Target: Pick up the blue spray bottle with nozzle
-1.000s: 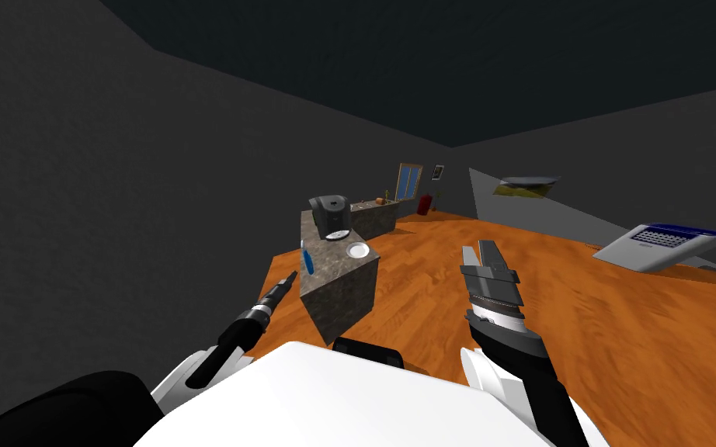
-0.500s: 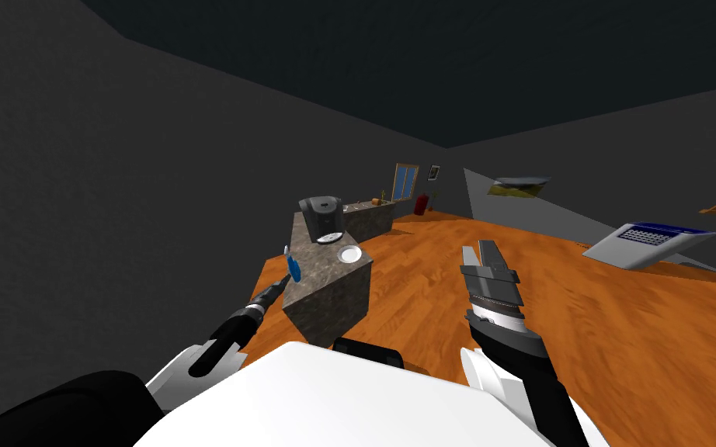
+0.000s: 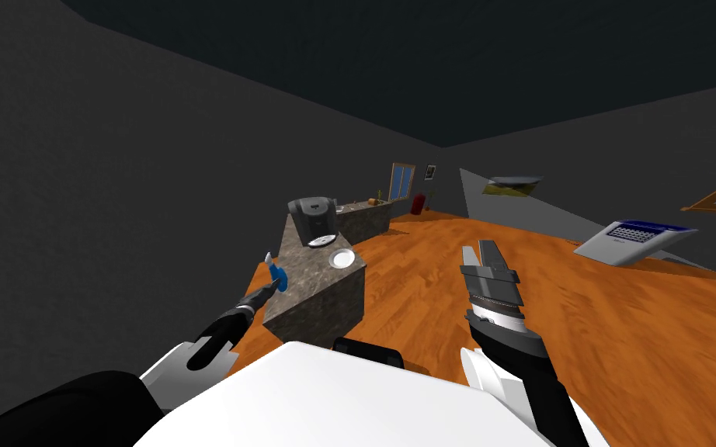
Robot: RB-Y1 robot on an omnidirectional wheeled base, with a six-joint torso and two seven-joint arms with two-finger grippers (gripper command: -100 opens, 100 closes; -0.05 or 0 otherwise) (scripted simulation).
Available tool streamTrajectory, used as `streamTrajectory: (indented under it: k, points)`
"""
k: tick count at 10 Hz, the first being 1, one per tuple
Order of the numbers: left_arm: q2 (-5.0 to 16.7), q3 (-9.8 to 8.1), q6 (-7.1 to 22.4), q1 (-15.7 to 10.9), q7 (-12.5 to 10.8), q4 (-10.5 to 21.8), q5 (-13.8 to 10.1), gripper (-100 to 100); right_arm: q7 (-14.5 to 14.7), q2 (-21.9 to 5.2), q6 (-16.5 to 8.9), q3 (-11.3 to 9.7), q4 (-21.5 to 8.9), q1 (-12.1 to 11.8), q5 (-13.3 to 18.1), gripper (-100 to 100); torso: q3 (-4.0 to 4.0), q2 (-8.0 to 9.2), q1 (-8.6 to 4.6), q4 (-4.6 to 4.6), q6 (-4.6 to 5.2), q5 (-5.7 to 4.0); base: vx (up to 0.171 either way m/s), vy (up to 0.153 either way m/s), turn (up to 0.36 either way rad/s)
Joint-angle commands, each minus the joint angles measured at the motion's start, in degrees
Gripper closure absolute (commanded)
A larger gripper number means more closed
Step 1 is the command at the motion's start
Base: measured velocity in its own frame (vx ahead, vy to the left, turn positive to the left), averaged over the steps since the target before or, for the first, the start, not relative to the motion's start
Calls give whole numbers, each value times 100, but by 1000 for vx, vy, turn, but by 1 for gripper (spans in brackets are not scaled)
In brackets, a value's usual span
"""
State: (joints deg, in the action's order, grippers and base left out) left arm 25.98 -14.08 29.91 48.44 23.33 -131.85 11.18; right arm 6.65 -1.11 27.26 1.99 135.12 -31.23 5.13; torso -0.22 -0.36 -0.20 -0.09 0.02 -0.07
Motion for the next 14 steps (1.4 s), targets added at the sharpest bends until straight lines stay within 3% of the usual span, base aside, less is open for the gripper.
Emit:
streamTrajectory:
  k: [1,5,7,8,9,10,11,12,14]
  points:
    - [142,-89,284,-27,24,68,132,-100,0,0,0,0,0,0,0,0,0,0,0,0,0,0,104,-67,-54]
    - [473,-277,806,-35,66,144,365,-100,0,0,0,0,0,0,0,0,-3,-4,9,-1,-1,2,84,-49,-17]
    - [607,-334,957,-33,80,168,430,-100,0,0,0,0,0,1,0,0,9,15,7,3,1,2,32,-36,-9]
    - [556,-323,868,-15,69,171,411,-100,0,0,0,0,0,0,0,0,12,22,13,5,-2,3,7,-9,13]
    - [563,-327,887,-16,70,172,414,0,0,0,0,0,0,1,0,0,16,28,19,6,0,5,0,0,0]
    - [769,-331,901,-81,-166,426,400,-100,0,-1,0,0,0,1,0,0,18,31,22,7,-1,5,-50,-15,-172]
    - [969,-336,916,-146,-320,610,386,-100,0,0,0,0,0,2,0,0,26,46,21,10,4,6,-104,-32,-264]
    - [976,-336,916,-146,-402,679,386,-100,0,0,-1,0,-1,3,0,0,36,63,17,14,4,4,-88,-45,-100]
    - [1336,-345,948,-276,-769,1146,357,-100,0,0,-1,0,-1,3,0,0,38,65,7,15,2,2,-90,-59,-193]
